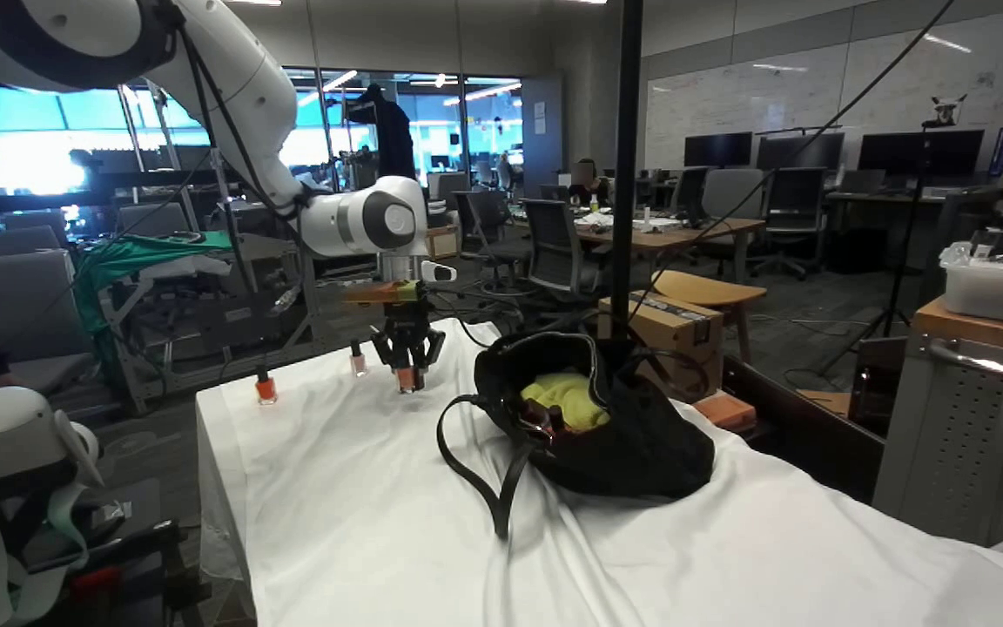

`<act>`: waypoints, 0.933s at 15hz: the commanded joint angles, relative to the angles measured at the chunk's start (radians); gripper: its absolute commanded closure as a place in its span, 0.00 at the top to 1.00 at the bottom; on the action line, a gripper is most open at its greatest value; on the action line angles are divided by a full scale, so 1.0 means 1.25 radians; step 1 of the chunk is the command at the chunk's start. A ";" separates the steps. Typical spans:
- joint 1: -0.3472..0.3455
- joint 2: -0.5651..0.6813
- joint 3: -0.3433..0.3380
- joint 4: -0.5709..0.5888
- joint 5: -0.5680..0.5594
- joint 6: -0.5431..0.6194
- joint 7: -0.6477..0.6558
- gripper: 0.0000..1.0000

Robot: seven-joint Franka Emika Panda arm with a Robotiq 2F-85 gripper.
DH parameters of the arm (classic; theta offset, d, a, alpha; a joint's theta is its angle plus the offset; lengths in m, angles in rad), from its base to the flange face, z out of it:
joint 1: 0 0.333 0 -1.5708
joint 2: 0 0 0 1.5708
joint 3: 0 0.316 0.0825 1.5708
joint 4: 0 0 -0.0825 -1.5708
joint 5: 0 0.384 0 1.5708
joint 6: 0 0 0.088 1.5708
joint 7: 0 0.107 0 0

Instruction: Pick up all the nail polish from the table and put them in the black bag.

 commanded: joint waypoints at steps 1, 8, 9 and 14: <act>-0.016 -0.088 -0.017 -0.072 -0.037 0.011 0.010 0.16; -0.075 -0.192 -0.058 -0.140 -0.082 0.109 0.041 0.16; -0.083 -0.199 -0.065 -0.146 -0.086 0.137 0.052 0.16; -0.123 -0.209 -0.100 -0.139 -0.094 0.205 0.063 0.16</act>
